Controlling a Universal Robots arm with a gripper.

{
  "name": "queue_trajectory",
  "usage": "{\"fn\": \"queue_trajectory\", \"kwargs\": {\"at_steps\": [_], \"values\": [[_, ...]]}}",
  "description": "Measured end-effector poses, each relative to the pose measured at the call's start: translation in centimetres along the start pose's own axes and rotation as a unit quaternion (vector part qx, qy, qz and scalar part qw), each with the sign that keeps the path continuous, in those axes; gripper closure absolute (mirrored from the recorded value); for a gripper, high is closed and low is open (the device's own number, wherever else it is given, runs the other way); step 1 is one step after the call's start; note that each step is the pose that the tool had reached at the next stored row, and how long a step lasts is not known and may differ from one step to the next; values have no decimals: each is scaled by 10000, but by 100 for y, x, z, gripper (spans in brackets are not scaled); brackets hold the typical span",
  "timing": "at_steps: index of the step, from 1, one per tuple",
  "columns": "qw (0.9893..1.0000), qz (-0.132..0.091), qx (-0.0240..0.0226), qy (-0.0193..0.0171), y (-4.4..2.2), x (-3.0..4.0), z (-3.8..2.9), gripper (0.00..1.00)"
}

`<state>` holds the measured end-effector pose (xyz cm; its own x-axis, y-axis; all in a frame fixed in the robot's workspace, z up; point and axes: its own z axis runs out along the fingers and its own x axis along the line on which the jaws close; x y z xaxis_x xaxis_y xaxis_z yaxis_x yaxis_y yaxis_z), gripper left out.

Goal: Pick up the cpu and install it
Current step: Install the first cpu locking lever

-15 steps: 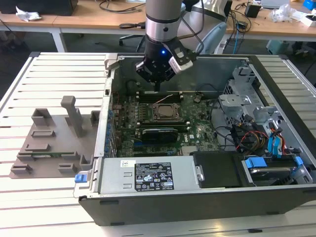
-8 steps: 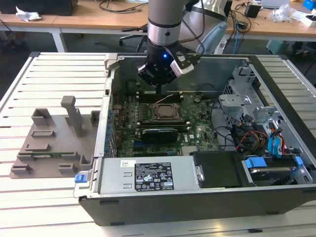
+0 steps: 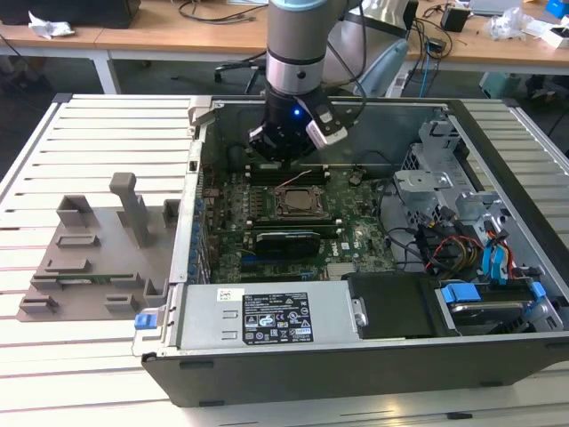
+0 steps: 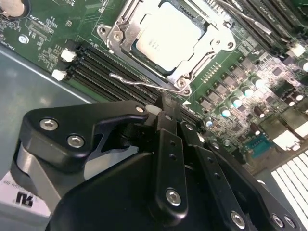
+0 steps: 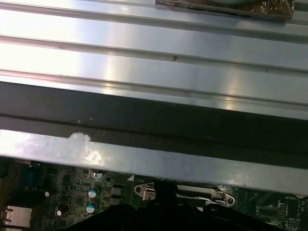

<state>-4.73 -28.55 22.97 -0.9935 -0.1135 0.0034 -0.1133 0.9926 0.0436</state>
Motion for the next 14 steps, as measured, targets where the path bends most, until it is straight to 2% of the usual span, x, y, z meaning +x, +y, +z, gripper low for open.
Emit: {"fn": "queue_trajectory", "kwargs": {"at_steps": [3,14], "values": [[10000,-1,8,2,35,-30,77,89],[10000,1,45,7,24,-145,141,89]]}}
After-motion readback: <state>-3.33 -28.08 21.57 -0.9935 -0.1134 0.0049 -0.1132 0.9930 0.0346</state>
